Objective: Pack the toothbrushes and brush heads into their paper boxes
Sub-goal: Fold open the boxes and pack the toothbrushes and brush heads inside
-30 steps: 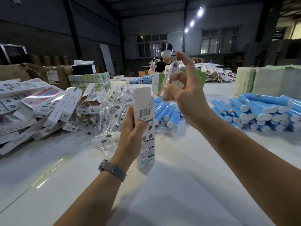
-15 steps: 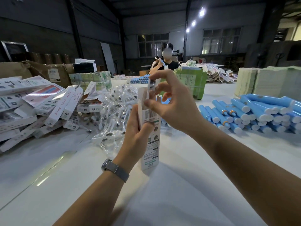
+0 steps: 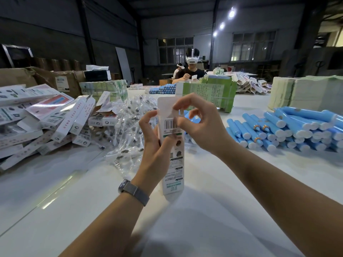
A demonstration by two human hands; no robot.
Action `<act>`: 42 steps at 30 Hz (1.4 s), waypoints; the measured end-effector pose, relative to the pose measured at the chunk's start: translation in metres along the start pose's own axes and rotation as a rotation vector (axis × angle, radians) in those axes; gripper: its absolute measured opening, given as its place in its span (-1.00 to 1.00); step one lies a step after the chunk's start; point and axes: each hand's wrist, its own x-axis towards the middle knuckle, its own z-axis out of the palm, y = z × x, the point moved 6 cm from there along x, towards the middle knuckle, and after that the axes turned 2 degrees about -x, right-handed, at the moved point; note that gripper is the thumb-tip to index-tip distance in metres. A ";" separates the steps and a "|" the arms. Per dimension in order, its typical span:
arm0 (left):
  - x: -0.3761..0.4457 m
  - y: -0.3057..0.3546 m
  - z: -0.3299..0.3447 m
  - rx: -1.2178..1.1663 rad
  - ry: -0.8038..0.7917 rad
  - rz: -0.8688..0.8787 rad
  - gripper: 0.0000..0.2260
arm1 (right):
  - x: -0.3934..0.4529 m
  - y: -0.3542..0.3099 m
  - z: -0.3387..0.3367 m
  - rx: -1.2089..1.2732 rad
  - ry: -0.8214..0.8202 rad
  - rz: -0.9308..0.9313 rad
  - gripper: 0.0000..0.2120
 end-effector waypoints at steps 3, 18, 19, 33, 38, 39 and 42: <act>-0.001 0.000 -0.001 0.016 0.015 0.020 -0.58 | -0.001 0.006 0.000 0.119 -0.014 0.061 -0.76; 0.004 0.003 -0.002 -0.029 0.066 0.036 -0.87 | -0.001 0.010 0.003 0.365 -0.038 0.124 -0.82; 0.003 0.003 -0.001 -0.022 0.065 0.039 -0.87 | -0.001 0.010 0.002 0.360 -0.027 0.125 -0.82; 0.003 0.010 0.000 -0.077 0.118 0.006 -0.87 | 0.005 -0.004 -0.007 0.156 0.092 -0.009 -0.59; 0.004 0.009 -0.002 -0.136 0.085 -0.047 -0.90 | 0.002 -0.008 -0.007 0.119 0.123 -0.067 -0.38; 0.004 0.009 -0.002 -0.147 0.081 -0.050 -0.91 | 0.002 -0.008 -0.007 0.130 0.121 -0.065 -0.37; 0.005 0.009 -0.002 -0.202 0.071 -0.049 -0.90 | 0.005 -0.006 -0.007 0.131 0.074 -0.028 -0.57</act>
